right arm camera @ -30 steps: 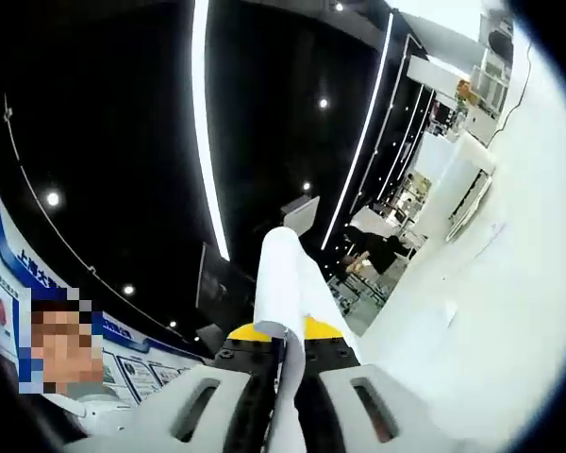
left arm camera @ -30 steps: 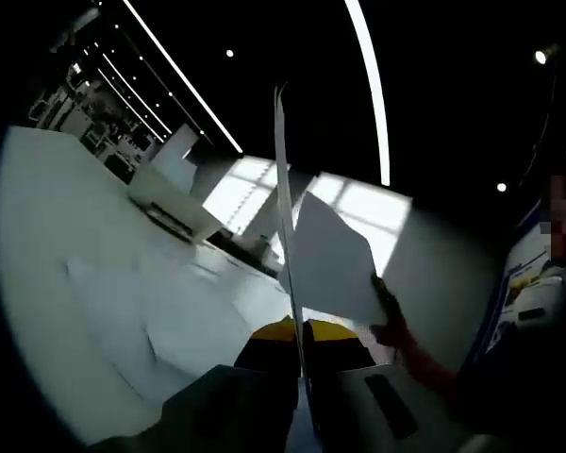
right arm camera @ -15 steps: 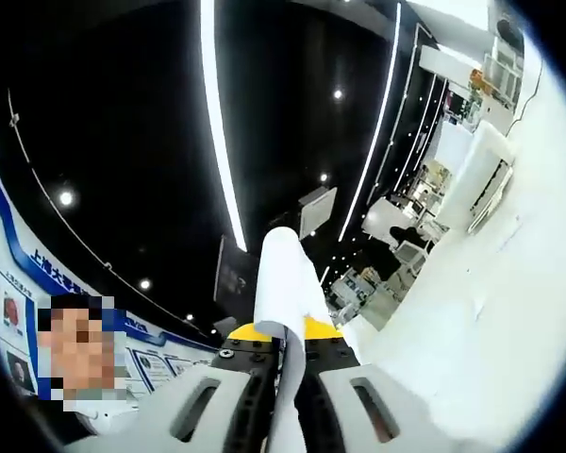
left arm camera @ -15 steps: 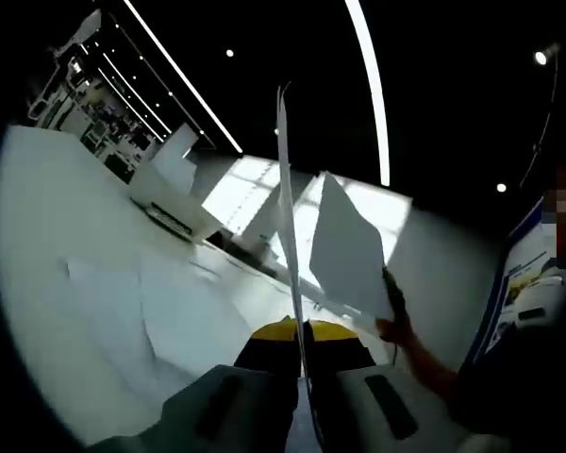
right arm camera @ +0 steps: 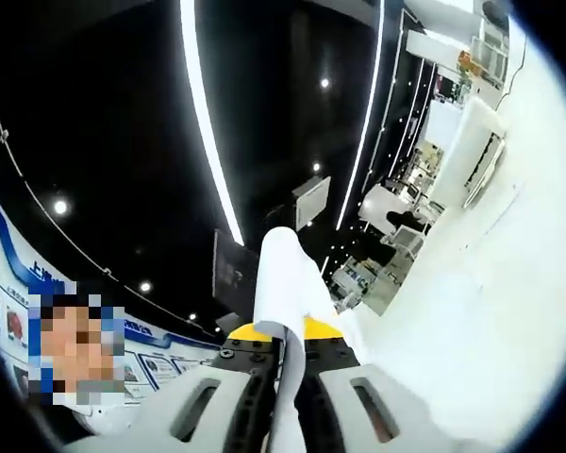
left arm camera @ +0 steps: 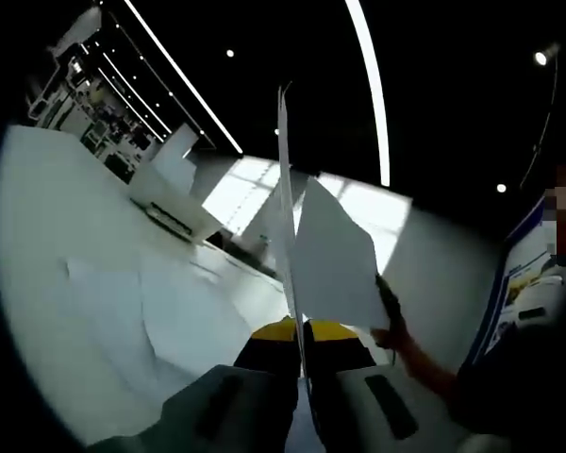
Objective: Organize the stack of printing papers by aligning and flattening the scattered papers on the table
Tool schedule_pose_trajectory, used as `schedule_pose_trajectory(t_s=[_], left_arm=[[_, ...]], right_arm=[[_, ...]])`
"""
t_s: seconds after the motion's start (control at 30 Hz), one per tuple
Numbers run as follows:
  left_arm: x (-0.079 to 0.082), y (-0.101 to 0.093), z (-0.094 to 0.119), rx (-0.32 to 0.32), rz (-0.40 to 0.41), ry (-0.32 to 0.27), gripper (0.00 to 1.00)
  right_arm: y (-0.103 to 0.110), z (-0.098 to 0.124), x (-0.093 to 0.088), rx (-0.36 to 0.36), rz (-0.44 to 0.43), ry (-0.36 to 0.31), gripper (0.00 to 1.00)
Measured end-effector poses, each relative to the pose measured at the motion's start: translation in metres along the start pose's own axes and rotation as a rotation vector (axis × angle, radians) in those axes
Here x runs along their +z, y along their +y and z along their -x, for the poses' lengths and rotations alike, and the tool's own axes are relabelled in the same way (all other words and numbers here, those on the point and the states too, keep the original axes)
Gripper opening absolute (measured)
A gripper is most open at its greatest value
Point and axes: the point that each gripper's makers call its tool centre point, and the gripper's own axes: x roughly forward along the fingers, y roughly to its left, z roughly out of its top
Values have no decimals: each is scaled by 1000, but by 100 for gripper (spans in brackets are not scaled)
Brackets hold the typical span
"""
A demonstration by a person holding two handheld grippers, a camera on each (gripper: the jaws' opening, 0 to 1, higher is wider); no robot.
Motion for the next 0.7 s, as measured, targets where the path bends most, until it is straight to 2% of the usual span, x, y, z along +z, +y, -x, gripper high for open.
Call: schedule_pose_trajectory(t_s=[0.27,0.4,0.5,0.6,0.7], left_arm=[[3,10,0,54,-2,-13,6],[9,21,3,78,42,-36,6],[12,22,5,73,60,-52,6],[13,22,5,74,64,-61,6],[13,23,4,82,63,-65,7]], right_arm=[[13,-23,-13,47,-23,3,0],[17,-35,-19,61,-27,27,0],[13,-38,-21,39,-23,38,0],[9,-40,-23,29,-23,12,0],[2,-47,-33,-1,4,-7,0]])
